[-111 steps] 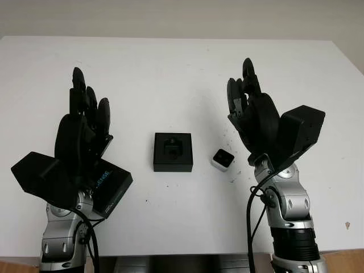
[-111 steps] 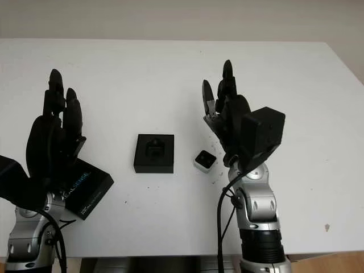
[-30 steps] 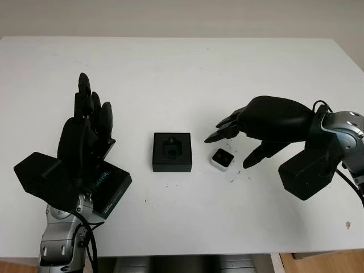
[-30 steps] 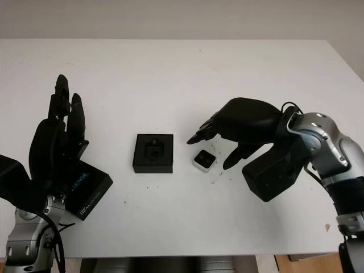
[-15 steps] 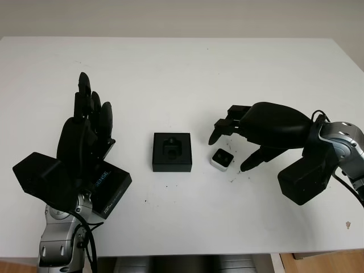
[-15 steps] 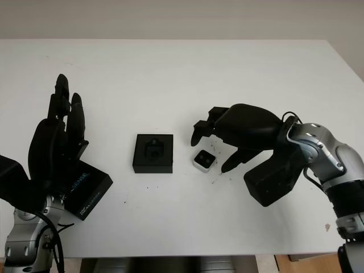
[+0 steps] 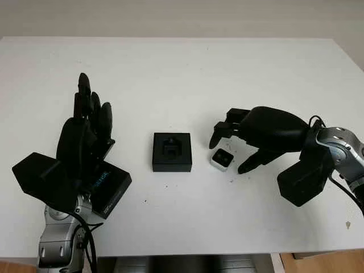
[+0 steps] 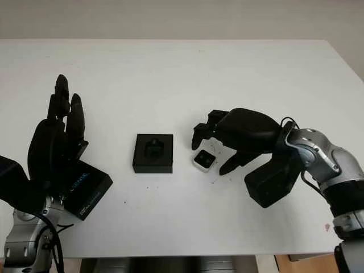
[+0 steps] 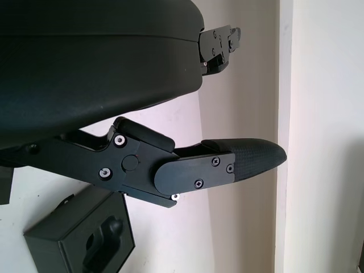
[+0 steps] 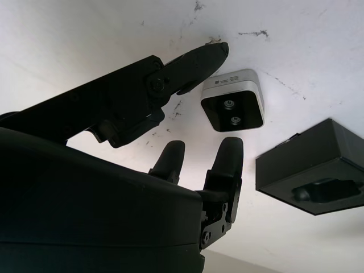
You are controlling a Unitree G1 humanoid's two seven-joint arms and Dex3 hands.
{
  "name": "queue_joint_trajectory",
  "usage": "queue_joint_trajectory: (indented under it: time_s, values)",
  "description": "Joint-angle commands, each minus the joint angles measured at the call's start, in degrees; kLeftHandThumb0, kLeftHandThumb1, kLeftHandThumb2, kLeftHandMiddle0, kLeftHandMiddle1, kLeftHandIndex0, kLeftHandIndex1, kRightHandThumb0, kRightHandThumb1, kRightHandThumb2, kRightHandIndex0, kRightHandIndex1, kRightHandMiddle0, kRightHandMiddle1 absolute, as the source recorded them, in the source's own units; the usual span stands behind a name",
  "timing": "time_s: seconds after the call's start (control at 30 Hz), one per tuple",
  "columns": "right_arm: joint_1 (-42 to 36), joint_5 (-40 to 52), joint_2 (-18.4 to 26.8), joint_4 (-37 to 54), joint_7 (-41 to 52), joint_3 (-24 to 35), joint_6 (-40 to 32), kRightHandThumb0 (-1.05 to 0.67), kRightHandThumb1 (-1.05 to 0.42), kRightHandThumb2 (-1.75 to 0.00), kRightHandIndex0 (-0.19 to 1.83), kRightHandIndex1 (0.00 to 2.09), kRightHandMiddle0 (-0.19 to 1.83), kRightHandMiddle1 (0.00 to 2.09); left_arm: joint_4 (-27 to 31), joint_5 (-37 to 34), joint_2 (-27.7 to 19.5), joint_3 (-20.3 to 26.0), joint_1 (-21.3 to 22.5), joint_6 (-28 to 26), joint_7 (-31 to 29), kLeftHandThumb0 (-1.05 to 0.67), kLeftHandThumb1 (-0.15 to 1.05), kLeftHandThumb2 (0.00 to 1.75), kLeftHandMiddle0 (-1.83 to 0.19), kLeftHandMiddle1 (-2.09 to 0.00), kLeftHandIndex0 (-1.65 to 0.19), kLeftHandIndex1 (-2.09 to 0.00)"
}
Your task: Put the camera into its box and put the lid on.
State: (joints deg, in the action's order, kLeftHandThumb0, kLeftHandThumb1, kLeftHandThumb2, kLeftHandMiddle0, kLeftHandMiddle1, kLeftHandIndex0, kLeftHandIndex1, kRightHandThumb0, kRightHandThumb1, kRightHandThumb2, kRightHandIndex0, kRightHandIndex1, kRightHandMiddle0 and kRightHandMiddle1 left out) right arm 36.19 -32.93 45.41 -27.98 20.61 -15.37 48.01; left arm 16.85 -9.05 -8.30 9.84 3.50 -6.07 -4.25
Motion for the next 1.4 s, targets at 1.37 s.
queue_joint_trajectory:
  time_s: [1.37]
  values:
    - [6.1, -7.3, -2.2, -9.3, -9.9, -5.1, 4.5, -0.40, -0.87, -0.06, 0.23, 1.26, 0.22, 1.20, 2.5, 0.6, -0.2, -0.1, -2.2, 0.0, 0.1, -0.70, 1.05, 0.57, 0.19, 0.00, 0.19, 0.00]
